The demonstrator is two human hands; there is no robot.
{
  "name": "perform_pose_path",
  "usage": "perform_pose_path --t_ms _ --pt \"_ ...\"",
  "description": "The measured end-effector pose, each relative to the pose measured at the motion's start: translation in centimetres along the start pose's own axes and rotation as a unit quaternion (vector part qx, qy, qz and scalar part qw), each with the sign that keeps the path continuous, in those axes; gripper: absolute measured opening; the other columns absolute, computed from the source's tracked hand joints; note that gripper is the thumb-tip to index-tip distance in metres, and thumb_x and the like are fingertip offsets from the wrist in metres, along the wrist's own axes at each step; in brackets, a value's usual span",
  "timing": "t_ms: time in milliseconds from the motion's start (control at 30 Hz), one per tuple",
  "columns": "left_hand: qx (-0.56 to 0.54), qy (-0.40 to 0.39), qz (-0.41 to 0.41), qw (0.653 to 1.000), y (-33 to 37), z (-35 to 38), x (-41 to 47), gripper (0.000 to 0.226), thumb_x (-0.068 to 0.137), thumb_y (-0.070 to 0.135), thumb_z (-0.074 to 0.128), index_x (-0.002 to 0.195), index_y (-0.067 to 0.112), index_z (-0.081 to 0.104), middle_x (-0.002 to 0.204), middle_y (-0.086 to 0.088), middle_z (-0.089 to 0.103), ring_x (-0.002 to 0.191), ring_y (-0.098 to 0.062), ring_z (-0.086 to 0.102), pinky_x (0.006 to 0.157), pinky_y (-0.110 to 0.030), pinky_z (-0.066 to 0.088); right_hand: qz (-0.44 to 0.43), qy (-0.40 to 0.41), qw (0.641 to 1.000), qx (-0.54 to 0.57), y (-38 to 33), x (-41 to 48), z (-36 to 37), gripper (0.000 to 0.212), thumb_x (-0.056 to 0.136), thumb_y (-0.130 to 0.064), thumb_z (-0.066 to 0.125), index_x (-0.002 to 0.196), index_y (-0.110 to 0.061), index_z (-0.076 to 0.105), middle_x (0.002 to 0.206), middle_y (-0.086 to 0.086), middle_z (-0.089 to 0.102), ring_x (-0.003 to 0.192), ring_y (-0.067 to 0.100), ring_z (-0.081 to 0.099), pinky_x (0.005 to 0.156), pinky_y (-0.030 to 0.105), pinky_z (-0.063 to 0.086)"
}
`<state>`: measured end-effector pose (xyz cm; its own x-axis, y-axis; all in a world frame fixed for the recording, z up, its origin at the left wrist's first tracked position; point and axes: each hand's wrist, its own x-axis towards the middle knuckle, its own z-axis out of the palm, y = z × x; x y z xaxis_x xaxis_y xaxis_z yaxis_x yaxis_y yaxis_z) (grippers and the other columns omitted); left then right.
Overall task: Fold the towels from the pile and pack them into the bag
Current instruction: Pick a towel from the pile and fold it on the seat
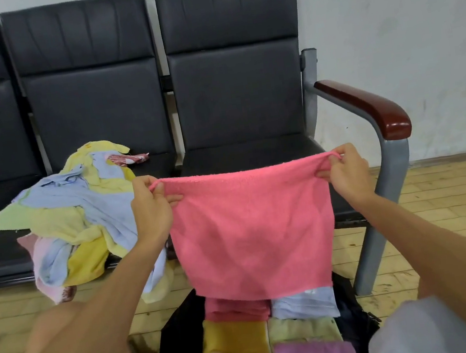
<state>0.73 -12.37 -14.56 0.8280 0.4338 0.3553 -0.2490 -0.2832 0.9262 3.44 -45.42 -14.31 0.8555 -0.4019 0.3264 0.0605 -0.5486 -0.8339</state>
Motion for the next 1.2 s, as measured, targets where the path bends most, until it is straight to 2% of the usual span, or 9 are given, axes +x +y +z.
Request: perform_pose_path --t_ms 200,367,533,700,800,900,967,1067,1200 --pt "-0.052 -0.033 -0.038 0.997 -0.7 1.9 2.7 0.008 0.104 0.008 0.036 0.098 0.011 0.04 0.107 -0.017 0.059 0.101 -0.026 0.067 0.091 -0.037 0.054 -0.002 0.028 0.998 0.054 -1.4 2.2 1.0 0.029 0.099 -0.012 0.041 0.104 -0.012 0.07 0.105 0.007 0.067 0.097 0.022 0.059 0.086 0.037 0.049" --pt "-0.084 -0.038 -0.047 0.995 -1.0 3.7 6.3 0.026 0.103 0.005 0.037 0.08 0.017 0.04 0.107 -0.022 0.061 0.103 -0.029 0.066 0.089 -0.033 0.054 -0.013 0.032 0.996 0.084 -1.9 5.0 2.7 0.032 0.099 -0.009 0.039 0.106 -0.013 0.07 0.111 0.005 0.068 0.108 0.023 0.059 0.098 0.04 0.046" --pt "-0.045 -0.048 -0.027 0.997 -2.1 5.7 9.4 0.027 0.097 0.008 0.047 0.075 0.026 0.046 0.097 -0.004 0.058 0.102 -0.023 0.057 0.097 -0.04 0.048 -0.021 0.025 0.99 0.136 -1.5 7.5 5.2 0.032 0.099 -0.009 0.043 0.115 -0.012 0.07 0.124 0.001 0.067 0.118 0.016 0.057 0.105 0.033 0.043" --pt "-0.025 -0.086 0.036 0.995 -2.5 8.4 9.6 0.03 0.098 -0.003 0.041 0.076 0.018 0.04 0.137 0.005 0.044 0.125 -0.001 0.042 0.094 -0.007 0.033 -0.048 0.041 0.97 0.233 -1.1 8.9 7.3 0.027 0.101 -0.019 0.05 0.097 -0.009 0.074 0.106 0.001 0.073 0.102 0.008 0.064 0.089 0.017 0.049" --pt "-0.015 -0.096 0.021 0.995 -4.0 8.3 8.9 0.029 0.097 -0.004 0.042 0.079 0.018 0.043 0.12 -0.001 0.055 0.114 -0.009 0.051 0.089 -0.017 0.038 -0.084 0.053 0.985 0.139 -0.5 8.6 7.8 0.027 0.1 -0.016 0.047 0.087 -0.019 0.071 0.094 -0.003 0.071 0.09 0.008 0.061 0.076 0.011 0.042" --pt "0.066 -0.154 -0.032 0.985 -4.6 6.7 7.3 0.024 0.1 0.001 0.039 0.083 0.017 0.041 0.089 -0.006 0.056 0.081 -0.02 0.059 0.073 -0.03 0.049 -0.121 -0.006 0.993 0.004 0.5 7.8 7.4 0.03 0.1 -0.014 0.041 0.08 -0.02 0.062 0.084 -0.004 0.063 0.085 0.015 0.056 0.077 0.028 0.041" --pt "0.08 -0.244 -0.083 0.963 -4.4 5.5 6.1 0.019 0.102 0.004 0.036 0.087 0.016 0.04 0.085 -0.009 0.062 0.074 -0.02 0.07 0.075 -0.034 0.056 -0.153 -0.053 0.985 -0.064 1.1 7.3 6.4 0.028 0.101 -0.014 0.04 0.081 -0.018 0.058 0.081 -0.003 0.063 0.076 0.015 0.059 0.075 0.03 0.044" --pt "0.184 -0.343 -0.059 0.919 -4.4 4.0 5.1 0.01 0.1 0.003 0.043 0.095 0.011 0.043 0.083 -0.005 0.063 0.07 -0.004 0.066 0.068 -0.017 0.052 -0.149 -0.208 0.963 -0.082 1.4 6.4 4.2 0.023 0.101 -0.012 0.046 0.087 -0.013 0.065 0.08 0.005 0.07 0.058 0.006 0.067 0.063 0.022 0.054" --pt "0.308 -0.468 0.002 0.828 -6.2 3.2 4.7 0.033 0.098 0.004 0.046 0.129 0.016 0.044 0.13 0.0 0.055 0.118 -0.012 0.052 0.097 -0.022 0.039 -0.18 -0.388 0.844 -0.323 2.5 6.0 3.1 0.02 0.093 -0.019 0.064 0.109 -0.023 0.076 0.111 -0.006 0.073 0.103 0.01 0.066 0.101 0.025 0.044"
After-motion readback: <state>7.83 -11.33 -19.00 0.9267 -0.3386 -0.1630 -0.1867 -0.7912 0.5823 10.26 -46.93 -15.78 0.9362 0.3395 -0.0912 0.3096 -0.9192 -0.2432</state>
